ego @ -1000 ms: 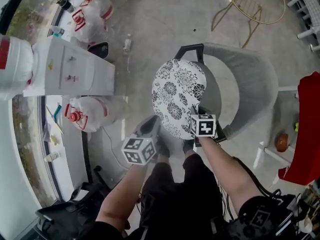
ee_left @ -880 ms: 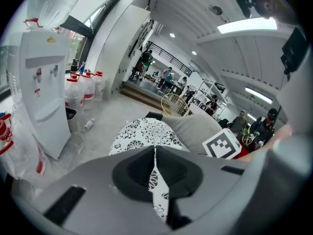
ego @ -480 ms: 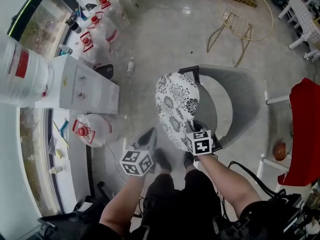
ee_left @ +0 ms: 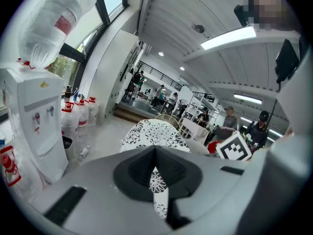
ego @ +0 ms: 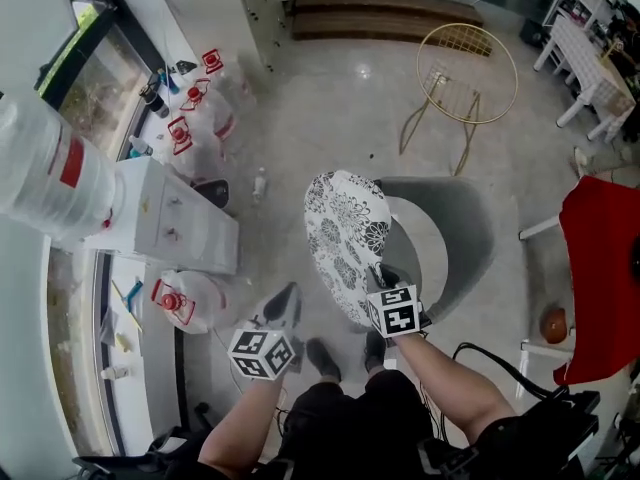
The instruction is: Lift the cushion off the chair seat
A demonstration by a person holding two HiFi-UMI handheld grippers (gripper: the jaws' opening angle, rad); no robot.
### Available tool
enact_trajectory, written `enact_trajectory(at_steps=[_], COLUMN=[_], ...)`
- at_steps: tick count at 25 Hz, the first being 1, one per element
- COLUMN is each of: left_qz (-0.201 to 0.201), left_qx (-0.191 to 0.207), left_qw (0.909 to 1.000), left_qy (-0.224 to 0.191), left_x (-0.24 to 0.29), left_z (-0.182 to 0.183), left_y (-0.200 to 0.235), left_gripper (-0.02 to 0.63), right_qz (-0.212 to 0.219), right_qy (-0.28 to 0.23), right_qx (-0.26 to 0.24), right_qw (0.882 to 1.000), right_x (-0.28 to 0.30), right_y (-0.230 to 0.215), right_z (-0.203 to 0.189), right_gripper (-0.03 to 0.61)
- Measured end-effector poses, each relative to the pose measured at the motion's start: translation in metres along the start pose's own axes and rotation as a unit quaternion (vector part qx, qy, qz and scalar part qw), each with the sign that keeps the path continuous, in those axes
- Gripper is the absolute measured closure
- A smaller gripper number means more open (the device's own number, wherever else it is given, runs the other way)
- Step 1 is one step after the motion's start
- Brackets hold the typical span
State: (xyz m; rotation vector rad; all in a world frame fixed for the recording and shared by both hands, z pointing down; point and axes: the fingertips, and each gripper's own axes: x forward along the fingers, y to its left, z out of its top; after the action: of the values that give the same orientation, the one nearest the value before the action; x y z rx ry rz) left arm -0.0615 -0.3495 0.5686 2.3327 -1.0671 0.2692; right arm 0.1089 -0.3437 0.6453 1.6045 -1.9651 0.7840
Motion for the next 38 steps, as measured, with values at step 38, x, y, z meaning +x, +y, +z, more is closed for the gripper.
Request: enact_trajectory(at_steps=[38], left_qz=[0.007], left_qx=[0.108], left_qw=[0.9751], left_qy=[-0.194], left_x=[-0.102], left_z=[0.162], left_y=[-0.094], left_gripper=[0.606], right_qz=[0.042], right_qy=[-0.249], right_qx=[-0.034], right_qw=[0.967], right_x=[-0.203], right_y=[0.012], right_z=[0.160], right_gripper=[0.543])
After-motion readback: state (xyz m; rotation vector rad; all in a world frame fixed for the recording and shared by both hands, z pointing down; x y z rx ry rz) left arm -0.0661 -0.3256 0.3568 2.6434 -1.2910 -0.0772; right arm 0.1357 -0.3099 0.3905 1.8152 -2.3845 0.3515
